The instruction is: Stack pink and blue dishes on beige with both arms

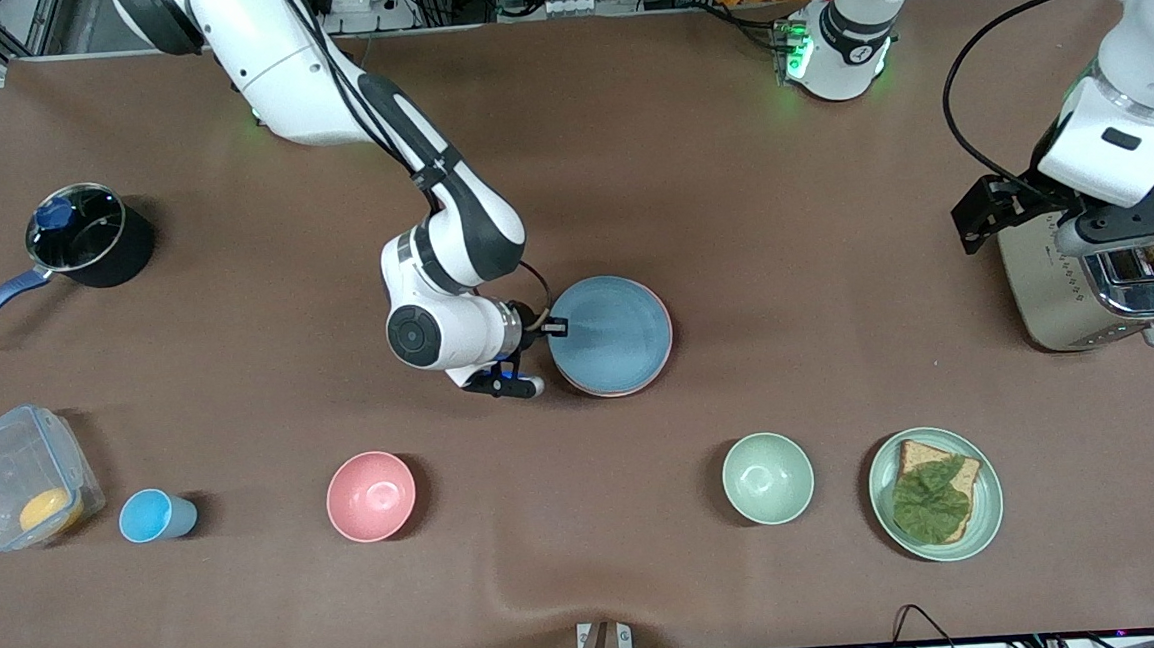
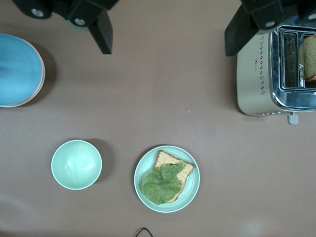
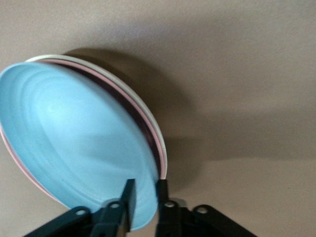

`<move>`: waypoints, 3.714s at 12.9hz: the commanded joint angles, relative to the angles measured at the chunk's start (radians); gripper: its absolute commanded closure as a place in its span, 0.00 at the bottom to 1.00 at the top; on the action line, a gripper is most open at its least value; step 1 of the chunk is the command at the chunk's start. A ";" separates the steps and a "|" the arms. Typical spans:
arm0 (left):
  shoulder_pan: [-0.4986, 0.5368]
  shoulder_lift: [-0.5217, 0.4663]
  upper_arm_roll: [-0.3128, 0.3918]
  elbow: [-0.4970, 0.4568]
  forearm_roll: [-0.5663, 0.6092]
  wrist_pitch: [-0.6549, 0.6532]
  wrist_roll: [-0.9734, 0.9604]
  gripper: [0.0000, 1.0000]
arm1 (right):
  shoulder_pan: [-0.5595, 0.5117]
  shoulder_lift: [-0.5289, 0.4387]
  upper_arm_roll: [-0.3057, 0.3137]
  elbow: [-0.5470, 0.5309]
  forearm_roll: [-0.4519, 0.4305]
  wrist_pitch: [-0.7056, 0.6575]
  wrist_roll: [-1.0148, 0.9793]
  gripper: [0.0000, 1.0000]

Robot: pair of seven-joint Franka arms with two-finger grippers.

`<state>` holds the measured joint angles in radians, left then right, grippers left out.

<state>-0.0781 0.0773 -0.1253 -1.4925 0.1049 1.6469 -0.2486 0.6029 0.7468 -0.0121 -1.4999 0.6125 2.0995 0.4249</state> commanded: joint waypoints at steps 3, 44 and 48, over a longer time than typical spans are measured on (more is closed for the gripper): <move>-0.014 -0.031 0.044 -0.031 -0.047 -0.010 0.060 0.00 | -0.015 -0.007 -0.016 0.047 0.030 -0.018 0.003 0.00; 0.003 -0.022 0.041 0.015 -0.091 -0.134 0.092 0.00 | -0.614 -0.713 -0.049 -0.019 -0.589 -0.621 -0.350 0.00; 0.005 -0.022 0.042 0.015 -0.091 -0.134 0.092 0.00 | -0.600 -0.713 -0.049 -0.011 -0.596 -0.622 -0.334 0.00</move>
<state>-0.0768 0.0648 -0.0871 -1.4866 0.0376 1.5322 -0.1802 0.0154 0.0344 -0.0769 -1.5208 0.0378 1.4789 0.0999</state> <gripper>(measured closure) 0.000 0.000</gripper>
